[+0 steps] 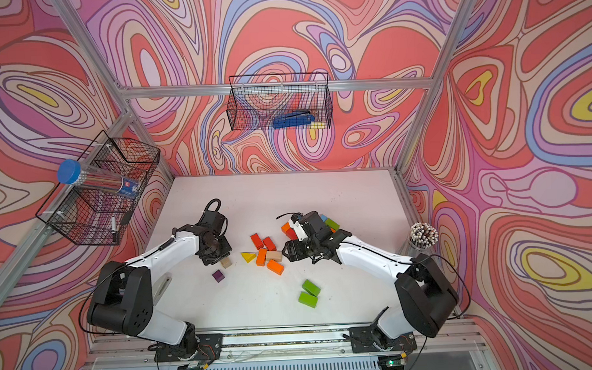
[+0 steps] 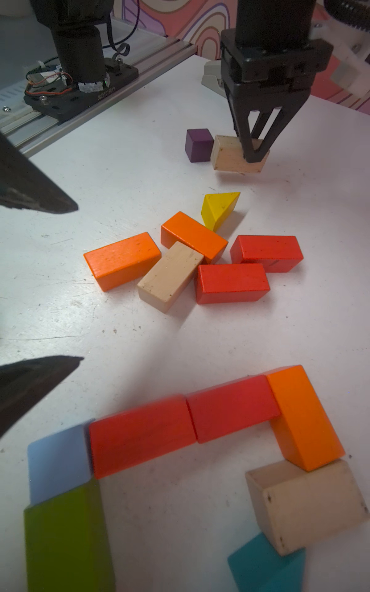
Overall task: Assemble a heart with building blocks
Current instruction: Assemble the building block at the center of the board.
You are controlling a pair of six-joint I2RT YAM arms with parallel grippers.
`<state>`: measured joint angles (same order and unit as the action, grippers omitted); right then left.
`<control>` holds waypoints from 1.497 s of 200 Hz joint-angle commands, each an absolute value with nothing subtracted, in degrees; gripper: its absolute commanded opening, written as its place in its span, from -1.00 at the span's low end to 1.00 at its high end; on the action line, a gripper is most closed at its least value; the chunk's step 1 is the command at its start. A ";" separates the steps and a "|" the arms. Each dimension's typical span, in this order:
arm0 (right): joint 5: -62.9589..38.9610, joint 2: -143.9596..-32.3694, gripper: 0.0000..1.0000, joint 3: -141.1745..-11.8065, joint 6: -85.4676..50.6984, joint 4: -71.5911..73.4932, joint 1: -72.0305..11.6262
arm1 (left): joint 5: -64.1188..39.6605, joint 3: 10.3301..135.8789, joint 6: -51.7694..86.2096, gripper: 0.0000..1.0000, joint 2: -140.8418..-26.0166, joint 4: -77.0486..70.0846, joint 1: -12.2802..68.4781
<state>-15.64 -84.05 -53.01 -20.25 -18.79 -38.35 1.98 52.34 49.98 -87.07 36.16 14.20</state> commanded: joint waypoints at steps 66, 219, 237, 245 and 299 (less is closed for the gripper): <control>-15.37 -83.42 0.41 -51.25 -20.68 -17.35 -38.66 | 1.42 52.77 60.66 -0.79 -89.95 31.80 16.46; -16.18 -83.38 0.42 -50.03 -20.76 -15.73 -38.72 | 1.84 54.76 63.48 -0.71 -93.26 30.58 19.18; -16.17 -83.20 0.42 -49.85 -20.92 -15.47 -38.75 | 1.76 54.42 63.80 -0.70 -93.25 30.09 19.29; -16.17 -83.15 0.42 -49.75 -21.02 -15.38 -38.73 | 1.63 54.40 63.89 -0.69 -93.39 29.90 19.33; -16.06 -82.94 0.42 -49.43 -21.01 -15.43 -38.73 | 0.97 54.59 64.24 -0.63 -94.16 28.98 19.50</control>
